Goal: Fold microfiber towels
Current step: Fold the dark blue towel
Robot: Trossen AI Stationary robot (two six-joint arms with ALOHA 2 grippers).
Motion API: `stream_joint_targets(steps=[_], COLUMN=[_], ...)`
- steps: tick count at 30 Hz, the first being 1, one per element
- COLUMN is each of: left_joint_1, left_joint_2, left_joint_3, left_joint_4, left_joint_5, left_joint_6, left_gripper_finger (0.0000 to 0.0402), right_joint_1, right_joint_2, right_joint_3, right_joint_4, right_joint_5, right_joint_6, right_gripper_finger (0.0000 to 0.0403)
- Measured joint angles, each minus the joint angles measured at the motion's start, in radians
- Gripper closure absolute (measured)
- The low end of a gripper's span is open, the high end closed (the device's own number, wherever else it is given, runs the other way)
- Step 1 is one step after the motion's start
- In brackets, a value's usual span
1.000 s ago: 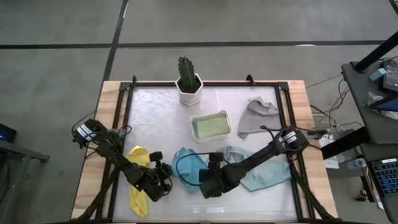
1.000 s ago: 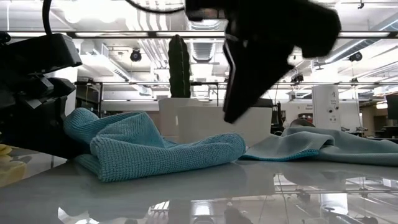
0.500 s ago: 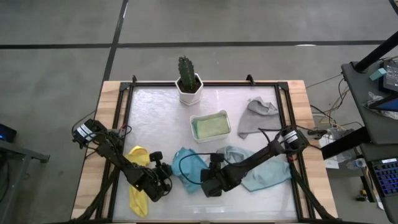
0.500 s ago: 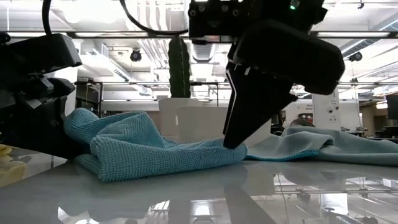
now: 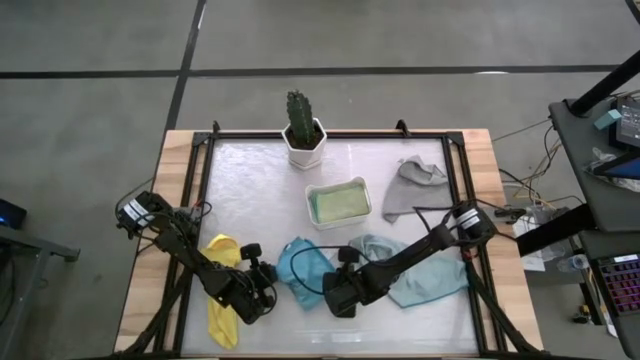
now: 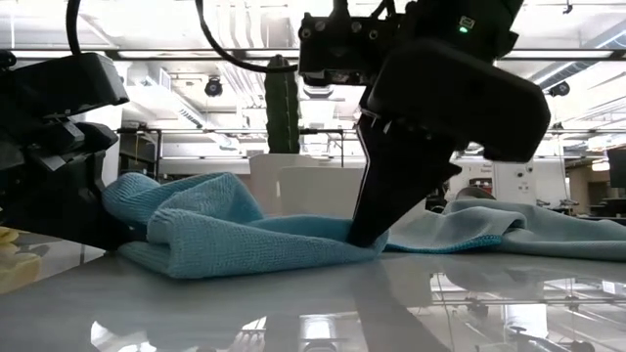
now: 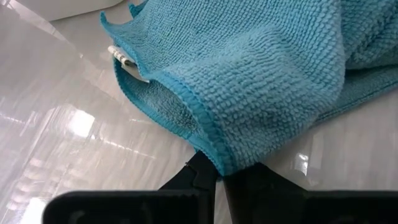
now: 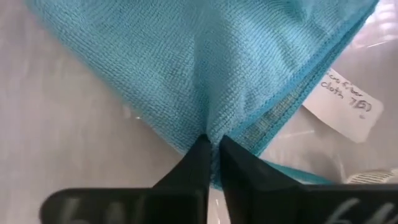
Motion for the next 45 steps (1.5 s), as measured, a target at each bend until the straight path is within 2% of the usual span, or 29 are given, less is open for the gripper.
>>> stream_joint_targets(steps=[8, 13, 21, 32, 38, 45], left_joint_1=[0.000, 0.000, 0.000, 0.001, 0.001, 0.000], left_joint_2=[0.000, 0.000, 0.000, -0.015, -0.058, -0.095], left_joint_3=[-0.007, -0.014, -0.014, -0.008, -0.011, -0.011], left_joint_4=[0.004, 0.001, -0.004, -0.002, -0.011, -0.010], left_joint_5=[-0.001, -0.001, -0.001, 0.014, 0.092, 0.140], left_joint_6=[-0.009, -0.051, -0.052, -0.052, -0.052, -0.019], left_gripper_finger=[0.0394, 0.0394, 0.0394, 0.0394, 0.0384, 0.0334], right_joint_1=[0.008, 0.021, 0.035, 0.041, 0.037, 0.032], right_joint_2=[-0.069, -0.111, -0.119, -0.117, -0.116, -0.141], right_joint_3=[-0.010, -0.033, -0.042, -0.109, -0.123, -0.108], right_joint_4=[-0.059, -0.059, -0.130, -0.036, -0.049, -0.110], right_joint_5=[-0.003, -0.045, -0.050, -0.098, -0.114, -0.133], right_joint_6=[0.007, 0.016, 0.066, 0.102, 0.123, 0.085], right_gripper_finger=[0.0390, 0.0390, 0.0390, 0.0386, 0.0333, 0.0257])
